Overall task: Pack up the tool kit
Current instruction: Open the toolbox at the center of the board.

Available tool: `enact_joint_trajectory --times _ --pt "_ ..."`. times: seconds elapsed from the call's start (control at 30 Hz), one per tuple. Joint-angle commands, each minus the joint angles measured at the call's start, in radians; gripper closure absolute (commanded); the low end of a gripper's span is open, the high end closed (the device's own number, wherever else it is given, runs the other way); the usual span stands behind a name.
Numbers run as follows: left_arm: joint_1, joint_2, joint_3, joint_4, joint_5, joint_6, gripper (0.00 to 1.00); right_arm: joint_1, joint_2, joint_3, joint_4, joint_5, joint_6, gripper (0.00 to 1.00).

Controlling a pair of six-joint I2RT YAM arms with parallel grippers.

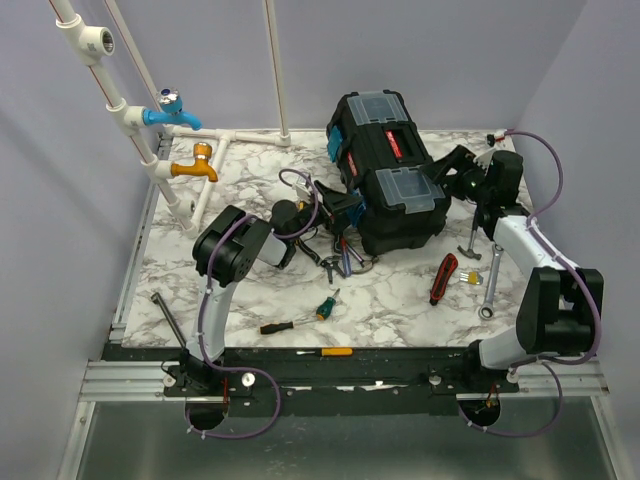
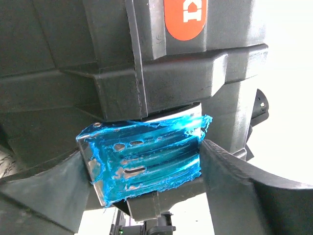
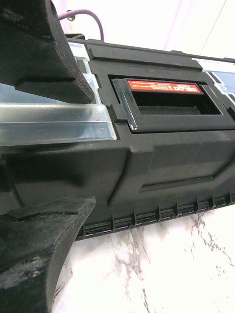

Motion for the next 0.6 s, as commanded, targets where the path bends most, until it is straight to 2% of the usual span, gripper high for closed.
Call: enact_joint_trajectory --times 0.0,0.17,0.23,0.3,0.33,0.37,0.57 --pt "-0.021 0.003 0.045 0.104 -0.012 -0.055 0.31 0.038 0.091 -0.080 -0.159 -0.065 -0.007 0.21" --pt "-0.021 -0.060 0.036 0.046 -0.005 0.012 0.53 0.038 0.070 -0.081 -0.178 -0.029 -0.030 0.22" --pt "-0.021 -0.065 0.044 0.041 -0.005 0.021 0.68 0.038 0.067 -0.081 -0.179 -0.033 -0.032 0.24" --pt "-0.022 -0.057 0.058 0.042 -0.012 0.006 0.89 0.038 0.066 -0.081 -0.178 -0.035 -0.035 0.24" --pt "-0.022 -0.054 0.069 0.029 -0.008 -0.002 0.96 0.038 0.066 -0.080 -0.180 -0.032 -0.038 0.24" --pt "-0.022 -0.052 0.078 0.015 -0.005 -0.003 1.00 0.037 0.065 -0.080 -0.182 -0.028 -0.040 0.24" --pt "-0.030 -0.036 0.112 -0.008 -0.006 0.001 1.00 0.045 0.068 -0.078 -0.188 -0.009 -0.054 0.24"
